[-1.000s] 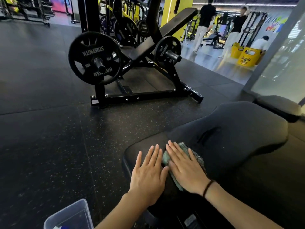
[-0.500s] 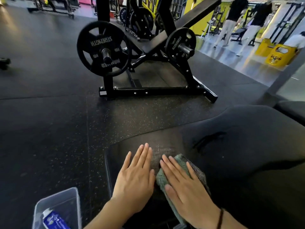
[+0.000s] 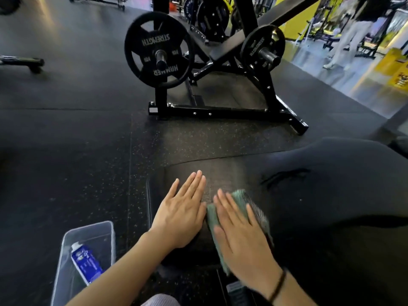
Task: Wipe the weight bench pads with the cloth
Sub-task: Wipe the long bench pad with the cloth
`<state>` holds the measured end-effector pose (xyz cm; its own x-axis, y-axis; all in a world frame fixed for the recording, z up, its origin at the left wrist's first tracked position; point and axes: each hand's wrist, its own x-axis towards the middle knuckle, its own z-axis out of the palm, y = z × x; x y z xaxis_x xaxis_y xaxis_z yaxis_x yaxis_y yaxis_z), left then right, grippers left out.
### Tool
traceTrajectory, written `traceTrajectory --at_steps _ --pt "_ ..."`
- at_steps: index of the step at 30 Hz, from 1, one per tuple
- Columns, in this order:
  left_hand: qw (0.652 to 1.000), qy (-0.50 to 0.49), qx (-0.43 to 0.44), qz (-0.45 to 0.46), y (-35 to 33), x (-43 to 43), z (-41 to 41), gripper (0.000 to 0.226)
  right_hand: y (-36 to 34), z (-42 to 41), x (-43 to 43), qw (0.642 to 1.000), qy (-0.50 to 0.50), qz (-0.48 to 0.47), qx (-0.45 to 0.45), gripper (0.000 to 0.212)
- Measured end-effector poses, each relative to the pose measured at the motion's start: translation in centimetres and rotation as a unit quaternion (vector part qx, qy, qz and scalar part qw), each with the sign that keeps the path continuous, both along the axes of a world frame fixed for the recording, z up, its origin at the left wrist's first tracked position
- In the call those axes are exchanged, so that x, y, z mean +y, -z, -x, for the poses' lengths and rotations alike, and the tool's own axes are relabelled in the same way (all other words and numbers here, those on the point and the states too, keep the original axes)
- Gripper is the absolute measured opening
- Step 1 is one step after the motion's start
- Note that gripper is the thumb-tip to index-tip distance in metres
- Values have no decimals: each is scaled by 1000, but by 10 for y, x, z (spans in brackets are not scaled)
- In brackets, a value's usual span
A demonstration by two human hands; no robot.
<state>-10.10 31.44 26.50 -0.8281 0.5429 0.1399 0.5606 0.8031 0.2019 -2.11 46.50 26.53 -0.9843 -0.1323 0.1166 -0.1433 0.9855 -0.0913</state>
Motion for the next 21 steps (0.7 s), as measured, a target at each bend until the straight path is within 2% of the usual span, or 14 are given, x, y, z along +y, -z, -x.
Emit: traceTrajectory --at_steps 2,4,8,10,12,15,17,19,21 --pt "1000 3 -12 -7 0 0 0 73 -1 -18 7 999 -10 7 -34 53" --pt "1000 8 -15 -9 -1 0 0 72 -7 8 31 1000 3 -10 -23 56" --pt "1000 7 -18 -15 -3 0 0 73 -19 111 105 978 185 8 -98 54" --pt "1000 4 -23 -20 -3 0 0 74 -21 139 102 969 223 15 -102 54" --pt "1000 -3 -7 -17 0 1 1 71 -15 141 59 983 169 -2 -69 54" --pt "999 -12 31 -1 5 0 3 62 -6 110 -7 999 8 7 -30 52" --pt "999 -16 46 4 8 0 4 59 -9 112 12 999 -20 13 -31 52" --pt "999 -13 50 -2 8 -1 4 58 -15 130 71 998 53 -13 -8 52" --pt "998 -13 60 -1 11 -1 4 58 -25 146 136 976 215 9 -45 53"
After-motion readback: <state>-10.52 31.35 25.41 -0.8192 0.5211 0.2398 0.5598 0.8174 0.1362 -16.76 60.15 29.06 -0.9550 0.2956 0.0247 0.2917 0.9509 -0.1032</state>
